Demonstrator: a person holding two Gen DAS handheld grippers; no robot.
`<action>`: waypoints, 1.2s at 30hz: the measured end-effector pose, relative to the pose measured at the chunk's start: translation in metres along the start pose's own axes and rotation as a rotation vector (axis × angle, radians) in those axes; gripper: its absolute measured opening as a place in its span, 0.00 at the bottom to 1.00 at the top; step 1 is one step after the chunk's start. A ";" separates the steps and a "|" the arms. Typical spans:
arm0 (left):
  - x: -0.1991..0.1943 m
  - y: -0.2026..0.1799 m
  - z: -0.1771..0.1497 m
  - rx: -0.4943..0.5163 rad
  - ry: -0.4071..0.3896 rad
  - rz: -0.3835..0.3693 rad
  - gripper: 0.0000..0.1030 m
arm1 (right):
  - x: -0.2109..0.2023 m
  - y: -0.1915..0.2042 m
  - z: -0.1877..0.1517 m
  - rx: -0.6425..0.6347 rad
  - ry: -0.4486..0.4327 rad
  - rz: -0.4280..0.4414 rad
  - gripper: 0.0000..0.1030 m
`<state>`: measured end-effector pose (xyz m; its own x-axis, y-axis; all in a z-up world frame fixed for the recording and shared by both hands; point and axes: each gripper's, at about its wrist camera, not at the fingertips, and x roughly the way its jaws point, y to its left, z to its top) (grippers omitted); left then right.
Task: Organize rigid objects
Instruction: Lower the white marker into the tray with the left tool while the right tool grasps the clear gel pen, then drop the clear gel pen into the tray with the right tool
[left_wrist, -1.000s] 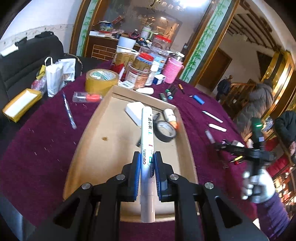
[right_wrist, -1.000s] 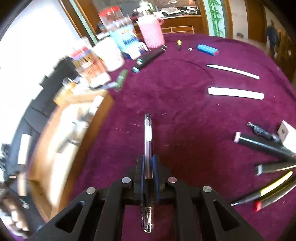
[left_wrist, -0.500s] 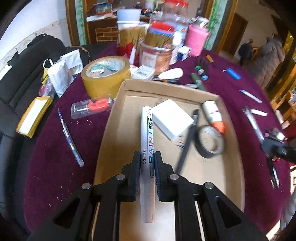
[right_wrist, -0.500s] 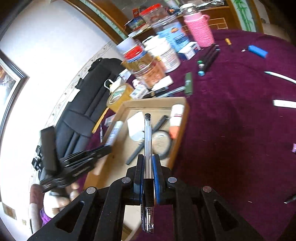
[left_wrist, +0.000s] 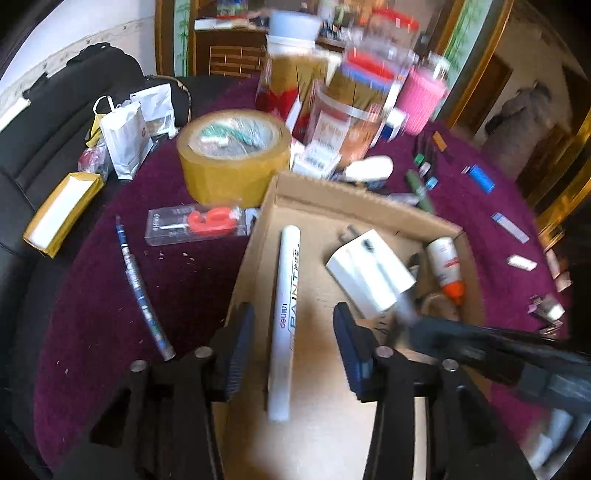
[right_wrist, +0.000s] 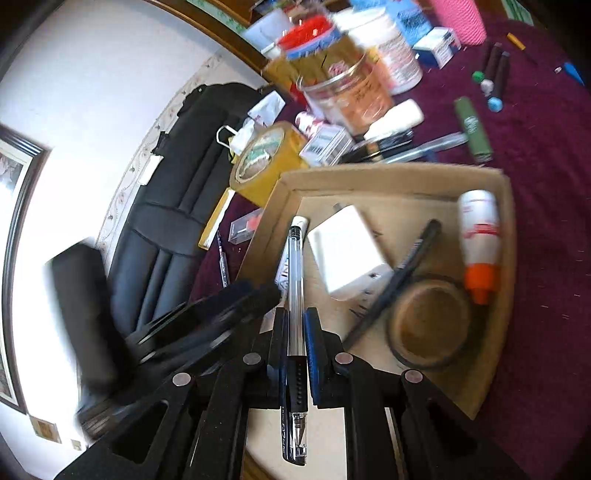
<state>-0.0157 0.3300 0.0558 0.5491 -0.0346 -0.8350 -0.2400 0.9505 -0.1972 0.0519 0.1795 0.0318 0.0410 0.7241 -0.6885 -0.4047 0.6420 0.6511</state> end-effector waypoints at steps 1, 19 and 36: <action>-0.013 0.004 -0.003 -0.007 -0.024 -0.032 0.43 | 0.006 0.001 0.002 -0.001 0.007 -0.004 0.10; -0.115 0.056 -0.062 -0.170 -0.239 -0.166 0.77 | 0.036 0.018 0.021 -0.051 -0.022 -0.150 0.28; -0.109 -0.103 -0.117 0.073 -0.188 -0.403 0.82 | -0.223 -0.068 -0.088 -0.191 -0.663 -0.758 0.99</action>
<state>-0.1448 0.1994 0.1072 0.7249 -0.3563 -0.5896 0.0765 0.8922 -0.4451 -0.0102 -0.0477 0.1127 0.8198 0.1752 -0.5451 -0.1987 0.9799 0.0161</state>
